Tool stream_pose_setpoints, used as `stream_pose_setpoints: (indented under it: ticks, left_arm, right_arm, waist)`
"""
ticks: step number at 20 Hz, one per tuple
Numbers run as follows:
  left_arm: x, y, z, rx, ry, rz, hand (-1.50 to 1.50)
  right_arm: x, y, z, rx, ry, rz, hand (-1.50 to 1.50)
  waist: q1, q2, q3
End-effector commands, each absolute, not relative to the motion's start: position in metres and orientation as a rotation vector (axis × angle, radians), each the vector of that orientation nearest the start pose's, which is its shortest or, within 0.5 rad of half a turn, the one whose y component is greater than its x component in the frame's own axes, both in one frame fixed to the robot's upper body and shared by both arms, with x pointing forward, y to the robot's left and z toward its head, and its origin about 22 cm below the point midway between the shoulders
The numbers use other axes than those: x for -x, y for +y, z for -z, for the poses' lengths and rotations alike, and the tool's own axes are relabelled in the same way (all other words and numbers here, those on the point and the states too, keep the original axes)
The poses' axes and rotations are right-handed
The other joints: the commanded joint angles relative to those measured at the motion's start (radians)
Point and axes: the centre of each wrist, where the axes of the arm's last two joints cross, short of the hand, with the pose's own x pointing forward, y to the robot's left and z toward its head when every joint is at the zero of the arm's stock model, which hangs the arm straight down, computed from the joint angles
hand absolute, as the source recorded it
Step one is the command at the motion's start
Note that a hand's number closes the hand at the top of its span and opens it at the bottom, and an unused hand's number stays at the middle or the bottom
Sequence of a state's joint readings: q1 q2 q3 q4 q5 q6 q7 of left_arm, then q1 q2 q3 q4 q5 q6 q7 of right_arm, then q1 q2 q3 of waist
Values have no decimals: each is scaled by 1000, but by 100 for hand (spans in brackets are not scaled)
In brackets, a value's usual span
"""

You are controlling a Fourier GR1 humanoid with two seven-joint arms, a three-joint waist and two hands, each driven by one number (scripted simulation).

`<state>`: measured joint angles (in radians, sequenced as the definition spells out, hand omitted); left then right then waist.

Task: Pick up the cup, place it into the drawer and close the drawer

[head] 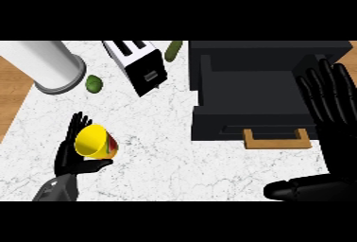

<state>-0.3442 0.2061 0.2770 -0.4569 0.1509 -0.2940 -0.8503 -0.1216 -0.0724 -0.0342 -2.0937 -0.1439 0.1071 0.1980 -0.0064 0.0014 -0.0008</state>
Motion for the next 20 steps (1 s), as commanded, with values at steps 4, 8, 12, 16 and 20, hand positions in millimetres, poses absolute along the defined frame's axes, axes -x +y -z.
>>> stream_pose_setpoints:
  ticks: [4,8,12,16,20]
  left_arm:
    - [-262,329,135,255,-1712,-233,-150]
    - [-263,305,141,320,-1739,-259,150]
    - [-267,324,133,363,-1773,-249,150]
    - [-266,313,137,269,-1854,-216,150]
    - [-272,300,133,220,-1940,-222,150]
  right_arm:
    - [-227,-239,-142,-150,-2003,-133,-150]
    - [-214,-232,-137,-159,-1982,-148,-150]
    - [-226,-238,-145,-163,-1990,-156,-150]
    - [-219,-240,-153,-168,-2006,-155,-150]
    - [-219,-231,-152,-161,-2011,-141,-150]
  waist:
    - [-3,1,0]
    - [-4,0,0]
    - [-3,3,-1]
    - [-6,2,-1]
    - [2,-1,0]
